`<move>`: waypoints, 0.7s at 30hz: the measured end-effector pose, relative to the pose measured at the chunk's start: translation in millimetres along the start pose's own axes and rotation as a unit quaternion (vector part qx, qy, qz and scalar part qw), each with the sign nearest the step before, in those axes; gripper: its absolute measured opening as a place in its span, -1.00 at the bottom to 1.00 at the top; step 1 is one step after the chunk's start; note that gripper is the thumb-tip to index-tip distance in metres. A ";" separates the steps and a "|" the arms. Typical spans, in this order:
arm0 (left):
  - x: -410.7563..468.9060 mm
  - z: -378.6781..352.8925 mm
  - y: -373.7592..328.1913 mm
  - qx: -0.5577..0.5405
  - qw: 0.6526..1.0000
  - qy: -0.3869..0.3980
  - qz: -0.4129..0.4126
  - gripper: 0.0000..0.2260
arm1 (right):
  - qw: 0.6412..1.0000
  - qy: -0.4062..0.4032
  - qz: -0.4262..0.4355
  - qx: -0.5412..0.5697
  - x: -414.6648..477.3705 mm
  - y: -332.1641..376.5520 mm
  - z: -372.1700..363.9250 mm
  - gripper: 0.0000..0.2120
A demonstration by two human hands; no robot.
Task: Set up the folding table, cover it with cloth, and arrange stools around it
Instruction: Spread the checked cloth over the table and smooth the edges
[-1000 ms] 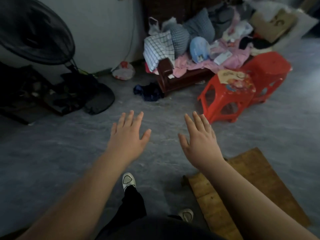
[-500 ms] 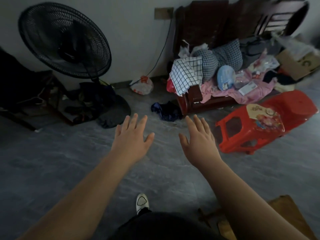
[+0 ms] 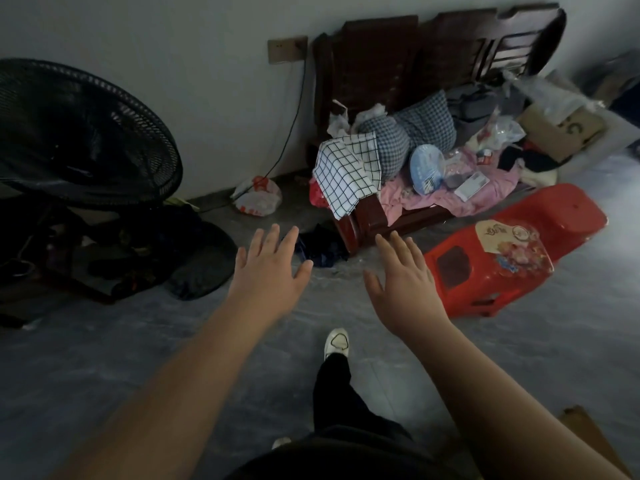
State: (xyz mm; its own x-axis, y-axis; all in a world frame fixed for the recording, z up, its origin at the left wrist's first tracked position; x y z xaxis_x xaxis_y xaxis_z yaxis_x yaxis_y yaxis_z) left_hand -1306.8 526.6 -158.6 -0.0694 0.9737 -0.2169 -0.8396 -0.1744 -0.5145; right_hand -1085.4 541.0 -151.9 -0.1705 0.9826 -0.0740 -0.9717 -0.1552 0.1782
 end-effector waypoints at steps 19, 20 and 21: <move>369.0 -93.1 -43.2 -0.001 0.995 0.085 0.041 -0.40 | 0.988 0.144 -0.043 0.043 368.2 -132.4 -106.4 -0.40; 387.6 -107.6 -40.9 -0.005 0.995 0.095 0.042 -0.40 | 0.986 0.151 -0.051 0.046 384.5 -141.0 -120.0 -0.39; 405.6 -123.2 -38.0 -0.011 0.993 0.105 0.044 -0.39 | 0.984 0.159 -0.059 0.049 399.6 -149.0 -134.6 -0.39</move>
State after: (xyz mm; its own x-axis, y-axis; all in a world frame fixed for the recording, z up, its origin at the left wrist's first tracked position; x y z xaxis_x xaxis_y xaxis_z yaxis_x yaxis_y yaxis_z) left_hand -1236.7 910.1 -329.2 -0.0259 0.9030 -0.4289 -0.8233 -0.2626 -0.5032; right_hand -1030.8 943.0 -340.2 -0.1157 0.9092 -0.4000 -0.9698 -0.0164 0.2432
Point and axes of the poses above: each hand's wrist, its own x-axis towards the middle knuckle, its own z-axis out of the back of the hand, y = z × x, the point moved 4 cm from there along x, towards the middle knuckle, and after that the axes turned 11 degrees about -x, right-handed, at the moved point
